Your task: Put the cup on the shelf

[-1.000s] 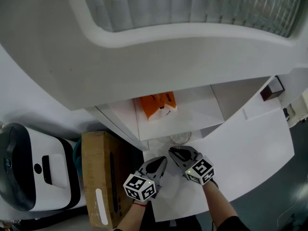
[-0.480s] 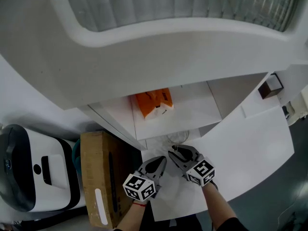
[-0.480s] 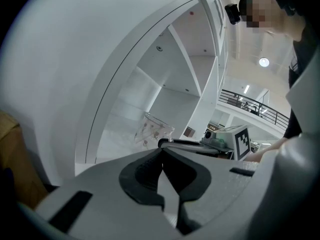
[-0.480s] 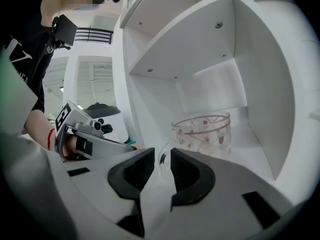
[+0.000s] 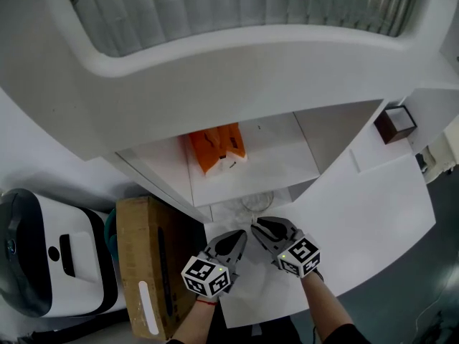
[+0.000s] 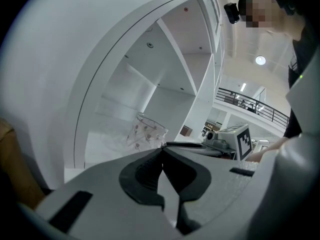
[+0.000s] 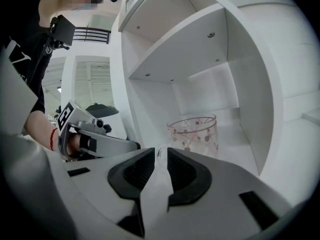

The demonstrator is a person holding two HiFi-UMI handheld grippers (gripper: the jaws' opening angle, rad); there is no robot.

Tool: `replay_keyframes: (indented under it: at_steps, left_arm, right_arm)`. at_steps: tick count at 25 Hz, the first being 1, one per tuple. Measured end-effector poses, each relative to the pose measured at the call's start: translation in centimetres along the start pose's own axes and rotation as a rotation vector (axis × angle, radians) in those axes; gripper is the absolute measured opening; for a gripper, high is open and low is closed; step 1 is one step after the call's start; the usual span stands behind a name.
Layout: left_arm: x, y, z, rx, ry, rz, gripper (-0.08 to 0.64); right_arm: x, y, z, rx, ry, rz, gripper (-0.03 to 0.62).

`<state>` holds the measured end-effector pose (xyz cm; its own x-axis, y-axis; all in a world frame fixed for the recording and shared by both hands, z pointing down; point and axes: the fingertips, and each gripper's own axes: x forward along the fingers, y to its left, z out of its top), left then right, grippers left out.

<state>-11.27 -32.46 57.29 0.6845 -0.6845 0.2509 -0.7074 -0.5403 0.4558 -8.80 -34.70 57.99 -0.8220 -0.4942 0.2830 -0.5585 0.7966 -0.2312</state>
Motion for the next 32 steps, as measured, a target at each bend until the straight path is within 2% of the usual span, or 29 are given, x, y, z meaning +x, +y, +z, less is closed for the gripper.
replay_keyframes:
  at_steps: [13, 21, 32]
  left_arm:
    - [2.3, -1.2, -0.3, 0.004, 0.04, -0.008, 0.008]
    - [3.2, -1.2, -0.5, -0.005, 0.048, -0.006, 0.008]
    - [3.6, -0.3, 0.1, -0.02, 0.04, 0.019, 0.008]
  right_arm:
    - [-1.2, 0.1, 0.4, -0.001, 0.006, -0.034, 0.005]
    - [-1.2, -2.8, 0.1, 0.022, 0.047, -0.132, 0.003]
    - [0.5, -3.8, 0.6, 0.026, 0.057, -0.13, 0.003]
